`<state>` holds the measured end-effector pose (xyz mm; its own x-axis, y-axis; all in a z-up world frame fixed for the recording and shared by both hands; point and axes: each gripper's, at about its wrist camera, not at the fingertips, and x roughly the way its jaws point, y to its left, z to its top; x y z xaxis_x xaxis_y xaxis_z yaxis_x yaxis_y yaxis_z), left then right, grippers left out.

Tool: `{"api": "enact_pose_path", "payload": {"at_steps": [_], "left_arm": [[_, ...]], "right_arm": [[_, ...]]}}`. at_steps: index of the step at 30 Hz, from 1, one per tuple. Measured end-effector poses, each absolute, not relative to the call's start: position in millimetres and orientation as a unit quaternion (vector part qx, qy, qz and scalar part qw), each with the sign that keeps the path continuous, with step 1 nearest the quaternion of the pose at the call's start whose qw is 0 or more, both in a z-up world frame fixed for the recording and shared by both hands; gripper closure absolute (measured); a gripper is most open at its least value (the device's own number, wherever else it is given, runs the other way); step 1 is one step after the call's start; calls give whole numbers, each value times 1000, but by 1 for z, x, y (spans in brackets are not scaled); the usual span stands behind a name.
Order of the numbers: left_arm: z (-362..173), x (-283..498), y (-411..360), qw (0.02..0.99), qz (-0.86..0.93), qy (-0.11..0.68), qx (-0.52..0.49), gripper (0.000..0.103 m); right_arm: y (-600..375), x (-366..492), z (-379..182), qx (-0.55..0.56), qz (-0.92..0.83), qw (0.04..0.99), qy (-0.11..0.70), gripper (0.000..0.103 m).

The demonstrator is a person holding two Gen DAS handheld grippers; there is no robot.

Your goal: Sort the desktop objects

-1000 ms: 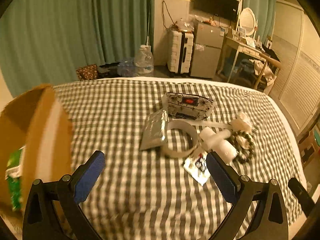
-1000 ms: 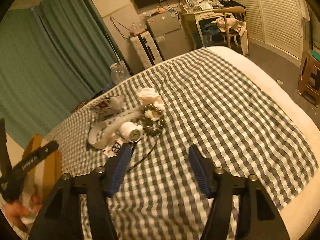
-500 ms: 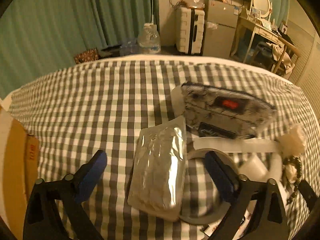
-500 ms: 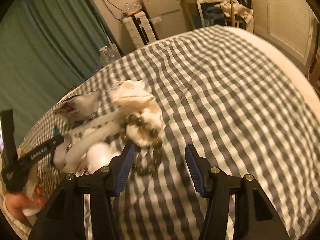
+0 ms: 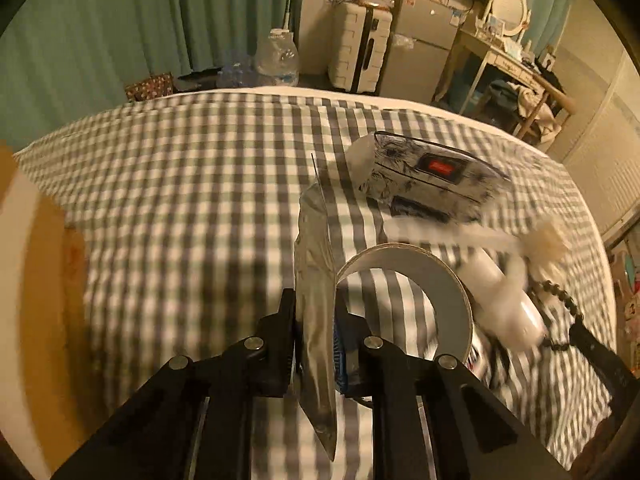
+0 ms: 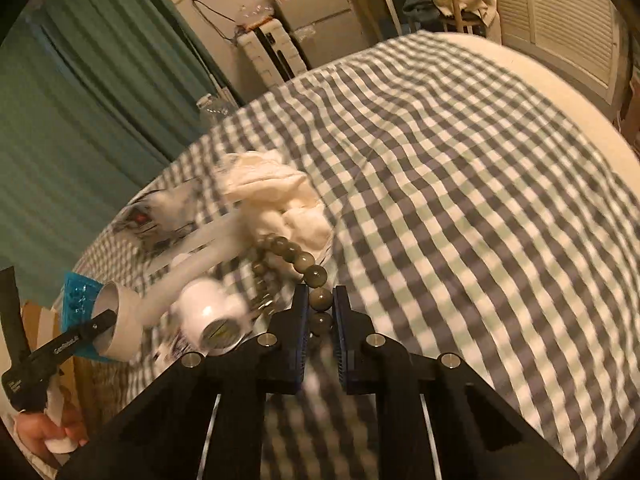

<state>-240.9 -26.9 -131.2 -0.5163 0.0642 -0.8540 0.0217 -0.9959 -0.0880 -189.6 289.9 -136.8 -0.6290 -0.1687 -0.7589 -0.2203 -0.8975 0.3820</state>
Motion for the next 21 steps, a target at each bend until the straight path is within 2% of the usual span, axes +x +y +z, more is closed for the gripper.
{"api": "enact_pose_path", "payload": {"at_steps": [8, 15, 18, 21], "left_arm": [[-96, -157, -45, 42, 881, -57, -468, 87], [-123, -112, -49, 38, 866, -55, -495, 87], [-138, -104, -55, 36, 858, -58, -509, 71], [-140, -99, -59, 28, 859, -66, -507, 69]], "right_arm": [[262, -123, -86, -398, 893, -12, 212, 91], [237, -96, -83, -411, 891, -20, 193, 91], [232, -92, -83, -410, 892, -26, 188, 91], [233, -93, -86, -413, 891, -30, 186, 91]]}}
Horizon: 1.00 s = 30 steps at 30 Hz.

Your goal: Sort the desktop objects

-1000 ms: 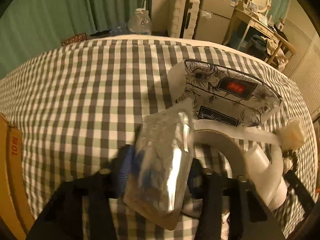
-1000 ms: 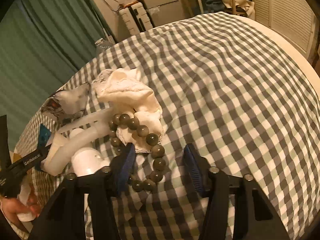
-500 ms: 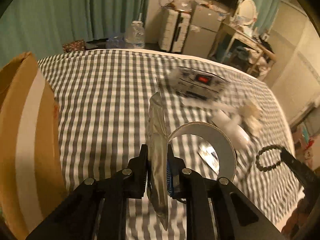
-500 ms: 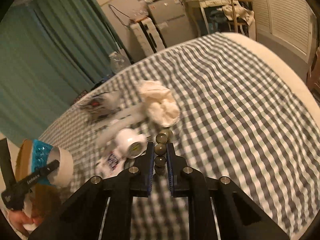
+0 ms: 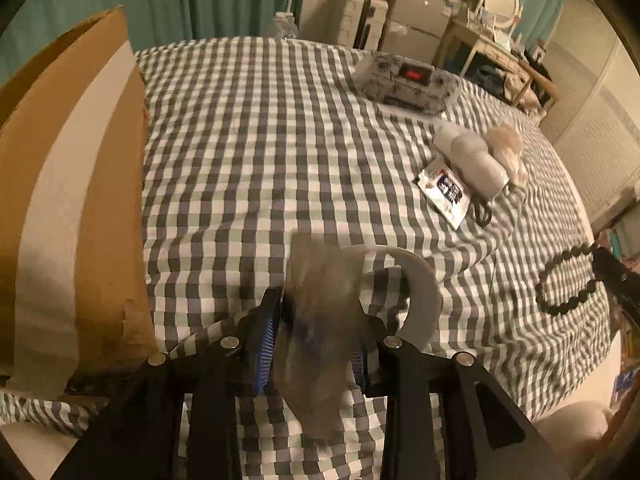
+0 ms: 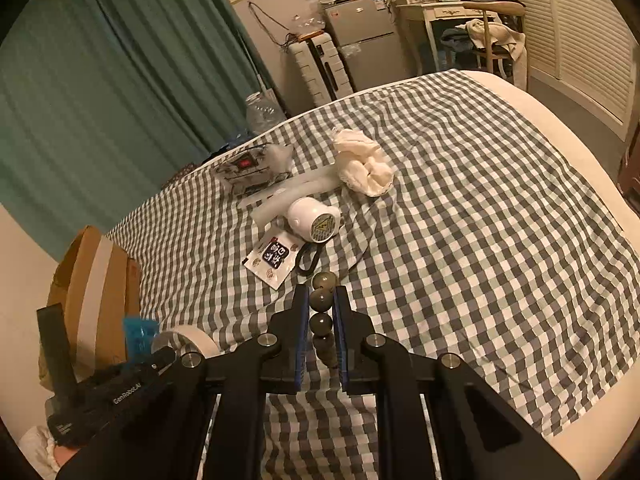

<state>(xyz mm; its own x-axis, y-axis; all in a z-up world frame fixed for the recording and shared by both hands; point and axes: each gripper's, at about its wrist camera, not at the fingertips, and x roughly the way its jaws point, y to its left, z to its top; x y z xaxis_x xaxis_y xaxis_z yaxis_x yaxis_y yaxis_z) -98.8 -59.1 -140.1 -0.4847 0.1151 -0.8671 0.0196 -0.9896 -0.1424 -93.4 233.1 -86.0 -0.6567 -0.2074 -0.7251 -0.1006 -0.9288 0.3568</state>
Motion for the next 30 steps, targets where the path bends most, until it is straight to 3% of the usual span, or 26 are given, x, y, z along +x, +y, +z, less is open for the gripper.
{"api": "enact_pose_path", "payload": {"at_steps": [3, 9, 15, 17, 18, 22, 30], "left_arm": [[-136, -99, -62, 38, 866, -78, -493, 58], [-133, -103, -80, 7, 880, -114, -461, 58], [-131, -108, -88, 0, 880, -143, -453, 67], [-132, -110, -83, -15, 880, -114, -460, 91], [-135, -112, -83, -22, 877, -103, -469, 95], [-134, -107, -92, -18, 875, -130, -467, 95], [-94, -79, -85, -8, 900, -108, -422, 95]], "right_arm": [[238, -97, -91, 416, -888, 29, -194, 91], [245, -106, -100, 424, -882, 29, -202, 91], [244, -115, -104, 425, -884, 33, -191, 91], [244, -119, -108, 433, -880, 38, -193, 91], [244, -120, -110, 437, -877, 40, -194, 91], [243, -119, -113, 441, -872, 54, -206, 91], [242, -101, -99, 434, -868, 66, -233, 91]]}}
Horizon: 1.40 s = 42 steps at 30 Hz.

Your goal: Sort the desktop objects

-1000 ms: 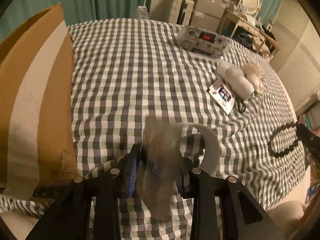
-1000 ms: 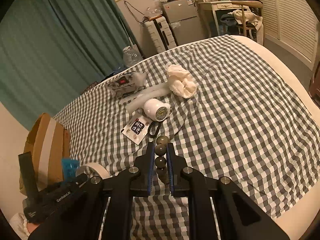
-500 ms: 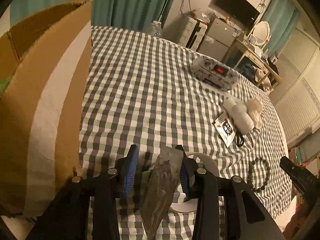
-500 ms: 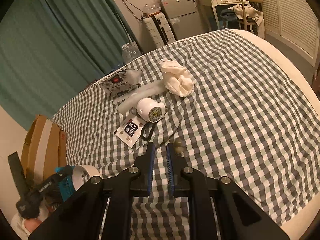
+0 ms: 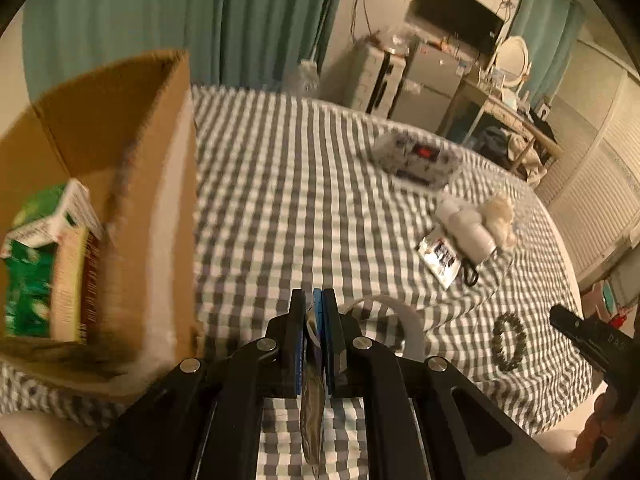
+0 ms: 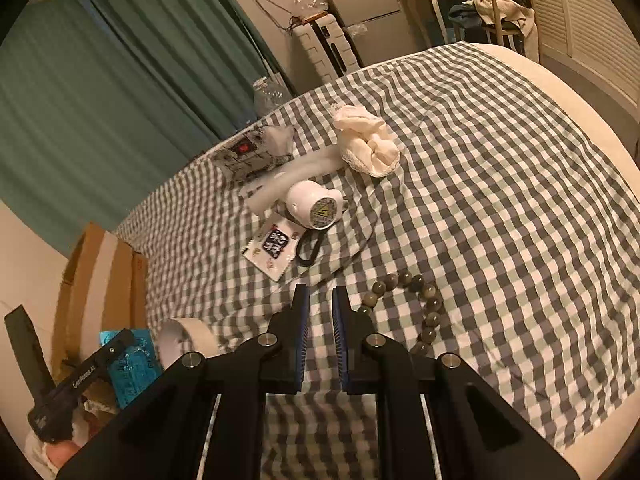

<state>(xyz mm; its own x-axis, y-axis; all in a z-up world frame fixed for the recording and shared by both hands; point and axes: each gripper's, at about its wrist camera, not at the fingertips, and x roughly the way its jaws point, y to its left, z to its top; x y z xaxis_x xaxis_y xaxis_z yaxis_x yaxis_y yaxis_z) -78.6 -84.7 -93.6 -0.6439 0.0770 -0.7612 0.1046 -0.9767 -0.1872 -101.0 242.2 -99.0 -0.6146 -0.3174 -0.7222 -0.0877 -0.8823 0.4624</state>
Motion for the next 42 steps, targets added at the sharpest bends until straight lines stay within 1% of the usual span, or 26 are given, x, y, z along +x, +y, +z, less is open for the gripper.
{"api": "enact_pose_path", "payload": {"at_steps": [2, 5, 6, 7, 9, 13, 16, 18, 20, 21, 24, 26, 28, 29, 30, 31, 32, 33, 37, 40, 42], "left_arm": [[-80, -74, -89, 1, -903, 118, 412, 95], [-65, -69, -93, -6, -910, 117, 398, 95], [-62, -67, -93, -7, -911, 116, 395, 95], [-60, -65, -95, -7, -913, 117, 392, 95], [-62, -63, -97, -10, -910, 123, 395, 95], [-67, -59, -98, -9, -908, 128, 399, 95], [-72, -63, -94, -9, -905, 128, 405, 95], [-72, -64, -92, -9, -905, 124, 407, 95], [-74, -68, -87, -13, -905, 119, 407, 95], [-75, -70, -84, -14, -905, 116, 409, 95], [-78, -75, -78, -15, -903, 105, 416, 95], [-82, -77, -75, -13, -902, 98, 421, 95], [-86, -79, -74, -11, -900, 97, 424, 95], [-87, -80, -75, -10, -900, 98, 425, 95], [-88, -79, -76, -7, -899, 98, 426, 95], [-89, -79, -76, -2, -900, 97, 426, 95], [-88, -79, -76, 0, -900, 96, 425, 95], [-86, -77, -75, 1, -903, 94, 420, 95], [-70, -75, -75, -21, -913, 89, 398, 95], [-44, -82, -89, -32, -916, 126, 380, 95], [-23, -82, -97, -34, -923, 135, 359, 95]], "right_arm": [[238, -91, -89, 419, -873, 73, -236, 91], [230, -85, -83, 428, -879, 56, -200, 91], [229, -85, -86, 438, -876, 46, -195, 81], [229, -85, -89, 446, -873, 33, -191, 54], [231, -82, -94, 448, -874, -2, -189, 24], [240, -93, -114, 485, -850, -28, -206, 19], [246, -109, -135, 527, -824, -55, -203, 18], [248, -123, -155, 567, -792, -43, -221, 18], [245, -135, -168, 583, -778, -28, -233, 18], [242, -140, -171, 584, -778, -27, -229, 18], [228, -154, -184, 592, -785, -25, -181, 16], [220, -156, -187, 588, -796, -41, -137, 21], [221, -152, -183, 576, -807, -61, -119, 46], [224, -150, -180, 569, -810, -62, -124, 53], [229, -147, -177, 561, -815, -58, -134, 70], [233, -144, -174, 553, -818, -52, -147, 84], [237, -141, -170, 545, -821, -43, -164, 91], [238, -135, -164, 533, -828, -36, -173, 92], [229, -106, -134, 501, -852, -9, -155, 92], [221, -87, -112, 483, -856, 21, -183, 92], [207, -75, -94, 467, -865, 38, -182, 92]]}}
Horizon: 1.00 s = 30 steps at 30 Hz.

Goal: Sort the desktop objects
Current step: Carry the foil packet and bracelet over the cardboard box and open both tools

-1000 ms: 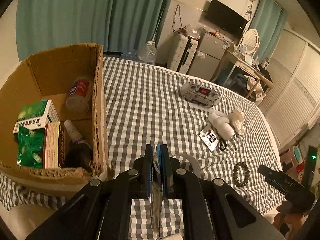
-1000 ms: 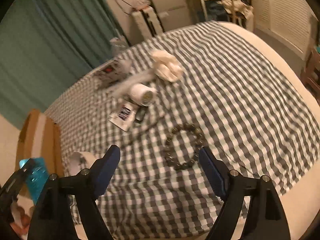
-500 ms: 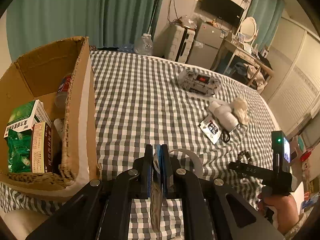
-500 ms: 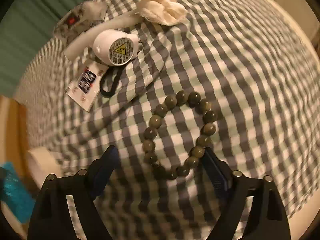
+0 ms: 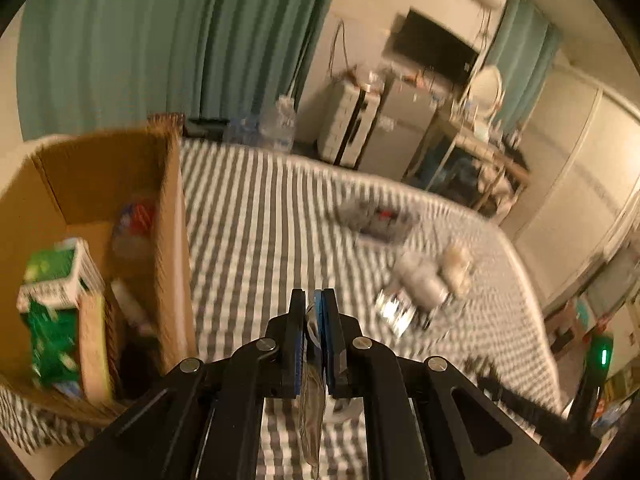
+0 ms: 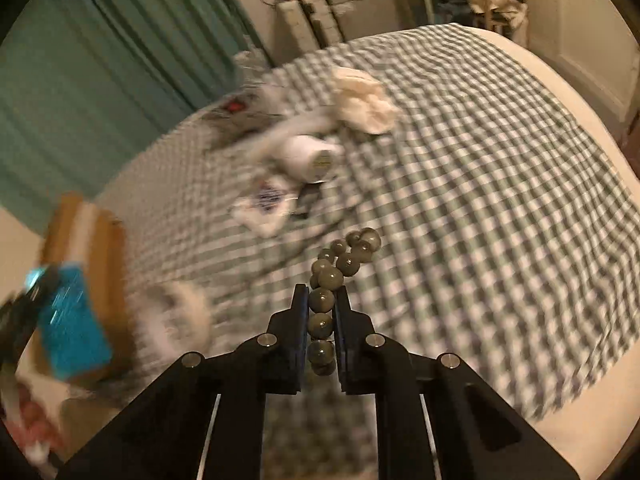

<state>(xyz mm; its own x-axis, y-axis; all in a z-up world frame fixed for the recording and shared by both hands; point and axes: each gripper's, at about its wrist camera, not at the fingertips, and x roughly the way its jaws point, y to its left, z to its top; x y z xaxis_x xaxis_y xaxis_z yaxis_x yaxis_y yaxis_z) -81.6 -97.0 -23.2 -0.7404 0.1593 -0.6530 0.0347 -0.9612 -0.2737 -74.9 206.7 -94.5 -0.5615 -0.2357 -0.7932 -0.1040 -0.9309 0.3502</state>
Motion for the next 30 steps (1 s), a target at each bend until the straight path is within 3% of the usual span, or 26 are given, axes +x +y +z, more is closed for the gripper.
{"api": "enact_pose_path", "payload": {"at_steps": [5, 10, 15, 20, 21, 23, 24, 25, 26, 30], "left_arm": [[37, -78, -143, 40, 936, -168, -308, 95], [78, -75, -197, 9, 948, -131, -290, 95], [69, -80, -247, -39, 944, -100, -313, 95], [36, -94, -285, -63, 926, -106, -358, 95], [28, -98, -290, -75, 920, -100, -371, 88], [14, -101, -294, -105, 907, -87, -399, 60], [8, -101, -294, -122, 899, -83, -413, 32], [5, -100, -295, -136, 894, -84, -420, 21], [2, -99, -297, -139, 893, -88, -420, 21], [1, -95, -287, -155, 886, -80, -430, 21]], "right_arm": [[143, -54, -34, 426, -888, 108, -134, 92], [54, -57, 14, 400, -885, 218, -97, 92], [-42, -58, 39, 391, -875, 282, -40, 92], [-116, -70, 25, 415, -852, 320, 17, 92], [-124, -74, 20, 420, -851, 315, 26, 91], [-132, -80, 14, 415, -864, 281, 47, 84], [-131, -81, 12, 406, -871, 270, 54, 68], [-127, -81, 11, 401, -876, 263, 55, 48], [-120, -82, 12, 396, -879, 262, 42, 44], [-74, -83, 22, 379, -895, 235, 5, 43]]}}
